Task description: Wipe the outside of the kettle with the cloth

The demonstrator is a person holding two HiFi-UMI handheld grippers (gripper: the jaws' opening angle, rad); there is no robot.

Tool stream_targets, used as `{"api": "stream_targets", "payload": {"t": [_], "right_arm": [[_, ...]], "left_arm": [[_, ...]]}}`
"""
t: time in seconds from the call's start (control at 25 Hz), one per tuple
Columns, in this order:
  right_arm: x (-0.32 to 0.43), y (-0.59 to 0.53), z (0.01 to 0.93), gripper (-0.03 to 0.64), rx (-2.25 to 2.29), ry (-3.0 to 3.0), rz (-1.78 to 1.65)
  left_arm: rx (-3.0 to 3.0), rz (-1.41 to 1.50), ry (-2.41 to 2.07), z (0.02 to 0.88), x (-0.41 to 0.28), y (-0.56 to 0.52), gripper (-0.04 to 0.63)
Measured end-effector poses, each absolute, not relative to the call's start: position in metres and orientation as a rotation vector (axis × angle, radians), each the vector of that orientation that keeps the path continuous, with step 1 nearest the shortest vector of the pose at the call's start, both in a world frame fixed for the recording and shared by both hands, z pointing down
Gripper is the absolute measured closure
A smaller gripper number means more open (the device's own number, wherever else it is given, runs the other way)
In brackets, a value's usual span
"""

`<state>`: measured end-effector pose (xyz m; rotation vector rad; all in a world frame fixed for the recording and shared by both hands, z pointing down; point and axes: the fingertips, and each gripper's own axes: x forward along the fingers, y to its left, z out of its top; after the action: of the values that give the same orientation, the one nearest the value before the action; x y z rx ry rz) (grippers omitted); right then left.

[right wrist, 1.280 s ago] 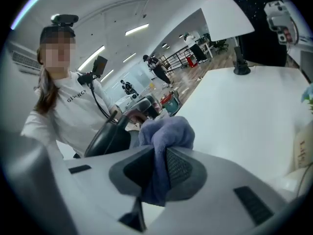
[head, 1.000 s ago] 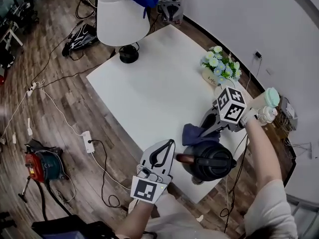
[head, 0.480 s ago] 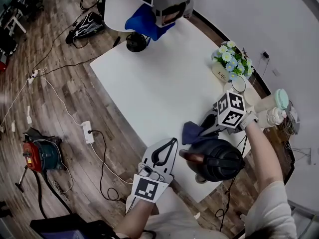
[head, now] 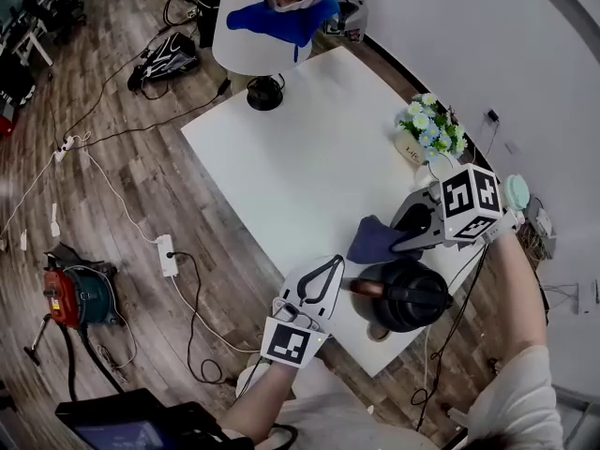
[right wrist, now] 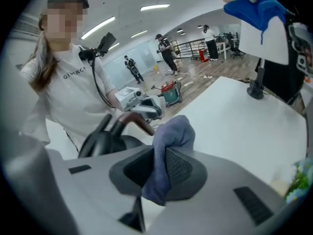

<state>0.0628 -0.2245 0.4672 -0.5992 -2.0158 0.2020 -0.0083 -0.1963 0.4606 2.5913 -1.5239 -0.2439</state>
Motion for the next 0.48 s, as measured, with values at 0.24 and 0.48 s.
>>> {"api": "stream_targets", "payload": {"t": [0.24,0.48], "right_arm": [[0.062,-0.19,0.395,0.561,-0.761,-1.919,0.169],[0.052,-0.183,0.446,0.561,-0.819,-1.775,0.283]], "left_arm": [[2.653,-0.266,-1.506,0.438,-0.005,-0.196,0.588],[2.633,-0.251,-1.513,0.444,-0.009,-0.198,0.588]]}}
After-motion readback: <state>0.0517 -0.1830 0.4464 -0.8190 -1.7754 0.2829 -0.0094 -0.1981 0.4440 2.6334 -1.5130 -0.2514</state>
